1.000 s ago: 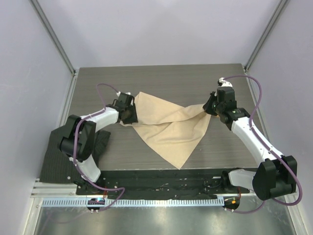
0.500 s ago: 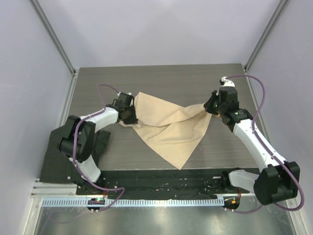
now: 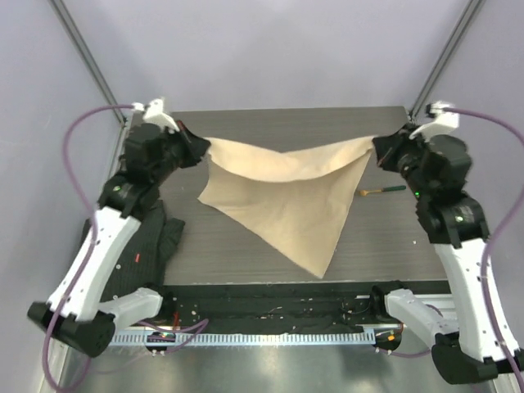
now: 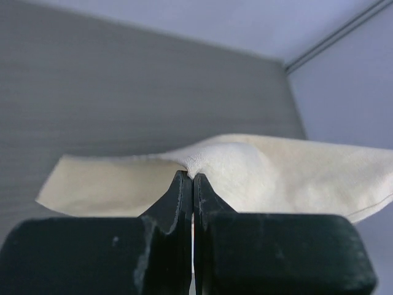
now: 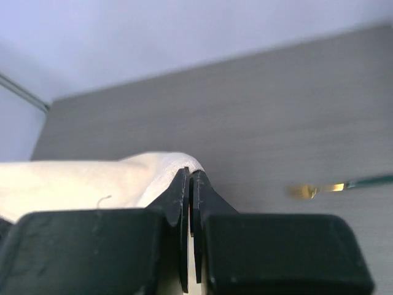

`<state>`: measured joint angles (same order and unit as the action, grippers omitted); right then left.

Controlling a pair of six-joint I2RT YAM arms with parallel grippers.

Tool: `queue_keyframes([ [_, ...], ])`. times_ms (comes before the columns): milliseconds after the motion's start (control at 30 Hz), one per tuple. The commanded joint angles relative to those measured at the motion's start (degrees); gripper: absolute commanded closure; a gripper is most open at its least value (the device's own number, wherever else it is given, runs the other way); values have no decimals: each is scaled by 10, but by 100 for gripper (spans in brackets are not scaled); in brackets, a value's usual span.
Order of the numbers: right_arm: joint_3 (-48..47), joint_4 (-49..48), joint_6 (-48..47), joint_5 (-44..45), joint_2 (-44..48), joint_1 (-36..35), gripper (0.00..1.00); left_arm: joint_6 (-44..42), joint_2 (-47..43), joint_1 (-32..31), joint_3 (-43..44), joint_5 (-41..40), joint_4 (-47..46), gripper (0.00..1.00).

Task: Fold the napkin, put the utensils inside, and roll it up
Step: Flatten the napkin out

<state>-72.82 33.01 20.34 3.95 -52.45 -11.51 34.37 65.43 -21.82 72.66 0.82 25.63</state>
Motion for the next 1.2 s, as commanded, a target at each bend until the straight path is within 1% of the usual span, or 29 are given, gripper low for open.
queue_keyframes([
  [0, -173, 43, -47, 47, 16, 2, 99, -28, -70, 10, 124, -47, 85, 100],
  [33, -197, 55, -50, 50, 15, 3, 99, -36, -73, 11, 146, -46, 93, 100],
  [67, -219, 57, -52, 48, 12, 3, 99, -41, -74, 12, 193, -46, 100, 100],
  [100, -258, 60, -51, 45, 9, 3, 99, -43, -74, 12, 214, -40, 114, 100],
  [200, -303, 60, -51, 23, -12, 2, 99, -56, -65, 12, 271, -25, 118, 100],
  [300, -302, 54, -51, 14, -40, 3, 99, -72, -29, 13, 289, -15, 110, 100],
  [333, -297, 49, -52, 15, -62, 2, 99, -75, 2, 18, 289, -12, 108, 100],
  [367, -291, 44, -56, 19, -77, 2, 99, -74, 18, 29, 290, 15, 107, 100],
  [433, -269, 21, -62, 24, -116, 3, 99, -60, 58, 78, 289, 59, 96, 100],
  [467, -263, 14, -62, 26, -131, 3, 99, -51, 98, 94, 289, 91, 91, 100],
  [533, -254, -13, -65, 26, -177, 7, 99, -32, 132, 125, 289, 113, 75, 100],
  [567, -254, -23, -66, 23, -193, 8, 99, -29, 168, 130, 291, 124, 58, 100],
  [633, -259, -57, -67, 18, -229, 17, 99, -26, 203, 146, 303, 129, 45, 100],
  [667, -272, -69, -68, 13, -270, 21, 99, -26, 233, 151, 318, 132, 29, 100],
  [733, -291, -108, -65, -8, -308, 29, 99, -26, 263, 161, 335, 142, 3, 100],
  [767, -324, -117, -59, -18, -353, 38, 99, -26, 277, 165, 366, 146, -6, 100],
  [800, -346, -124, -55, -24, -375, 40, 99, -26, 311, 168, 388, 155, -8, 100],
  [833, -372, -124, -50, -31, -401, 44, 99, -24, 326, 172, 413, 162, -5, 100],
  [867, -423, -123, -38, -54, -422, 49, 99, -22, 343, 178, 445, 168, 2, 100],
  [900, -447, -124, -35, -62, -456, 51, 99, -20, 366, 180, 494, 175, 12, 100],
  [967, -508, -123, -27, -80, -479, 53, 99, -19, 381, 184, 542, 188, 19, 100],
  [1000, -524, -122, -26, -85, -492, 53, 99, -21, 383, 184, 574, 187, 20, 100],
  [1100, -555, -120, -28, -90, -494, 53, 99, -23, 375, 189, 593, 190, 14, 100],
  [1133, -552, -117, -29, -90, -482, 54, 99, -25, 364, 191, 585, 197, 17, 100],
  [1167, -531, -117, -30, -90, -471, 54, 99, -29, 354, 191, 573, 200, 19, 100],
])
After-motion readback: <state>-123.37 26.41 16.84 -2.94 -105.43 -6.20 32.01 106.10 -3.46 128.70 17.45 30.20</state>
